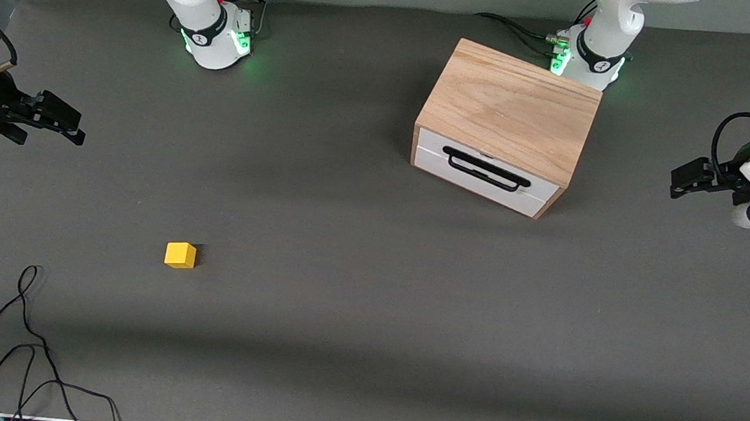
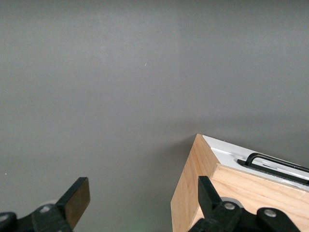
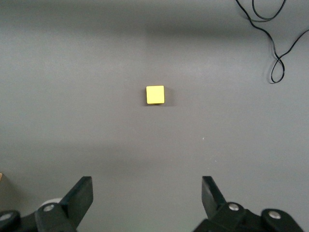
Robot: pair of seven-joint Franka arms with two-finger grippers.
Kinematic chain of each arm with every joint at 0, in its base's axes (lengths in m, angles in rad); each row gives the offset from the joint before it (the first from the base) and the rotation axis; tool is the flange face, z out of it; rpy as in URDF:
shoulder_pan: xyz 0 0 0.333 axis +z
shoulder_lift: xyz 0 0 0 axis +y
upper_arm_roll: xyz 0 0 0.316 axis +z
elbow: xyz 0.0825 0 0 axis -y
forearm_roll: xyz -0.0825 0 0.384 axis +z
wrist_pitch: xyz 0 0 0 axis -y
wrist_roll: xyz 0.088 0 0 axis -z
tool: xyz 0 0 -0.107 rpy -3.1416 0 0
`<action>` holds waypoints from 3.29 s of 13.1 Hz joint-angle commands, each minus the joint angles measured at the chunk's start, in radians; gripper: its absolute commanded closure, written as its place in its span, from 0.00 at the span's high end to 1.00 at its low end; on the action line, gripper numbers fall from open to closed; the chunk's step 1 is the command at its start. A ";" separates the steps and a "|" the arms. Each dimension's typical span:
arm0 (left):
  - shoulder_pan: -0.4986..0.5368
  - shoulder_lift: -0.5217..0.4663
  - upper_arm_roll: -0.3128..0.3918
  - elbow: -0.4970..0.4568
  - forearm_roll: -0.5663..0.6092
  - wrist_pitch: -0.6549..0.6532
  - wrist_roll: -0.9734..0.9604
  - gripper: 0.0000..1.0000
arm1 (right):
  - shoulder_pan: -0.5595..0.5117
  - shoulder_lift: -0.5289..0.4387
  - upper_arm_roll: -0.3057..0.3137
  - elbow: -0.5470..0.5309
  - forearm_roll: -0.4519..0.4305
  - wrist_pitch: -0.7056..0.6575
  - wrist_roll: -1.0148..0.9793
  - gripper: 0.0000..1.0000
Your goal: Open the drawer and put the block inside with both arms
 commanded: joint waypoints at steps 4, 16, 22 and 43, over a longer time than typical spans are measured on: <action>-0.010 -0.007 0.007 -0.003 -0.002 -0.002 0.013 1.00 | -0.007 0.015 0.009 0.029 -0.014 -0.017 0.014 1.00; -0.051 -0.016 0.005 -0.001 -0.004 -0.017 -0.063 1.00 | -0.007 0.064 0.008 0.035 -0.006 -0.006 0.009 1.00; -0.321 -0.007 0.005 0.000 -0.024 -0.028 -0.766 1.00 | -0.007 0.090 0.006 0.034 -0.011 -0.003 0.006 1.00; -0.540 0.274 0.005 -0.009 -0.090 0.119 -1.745 1.00 | -0.005 0.217 0.009 0.029 -0.018 0.116 0.006 1.00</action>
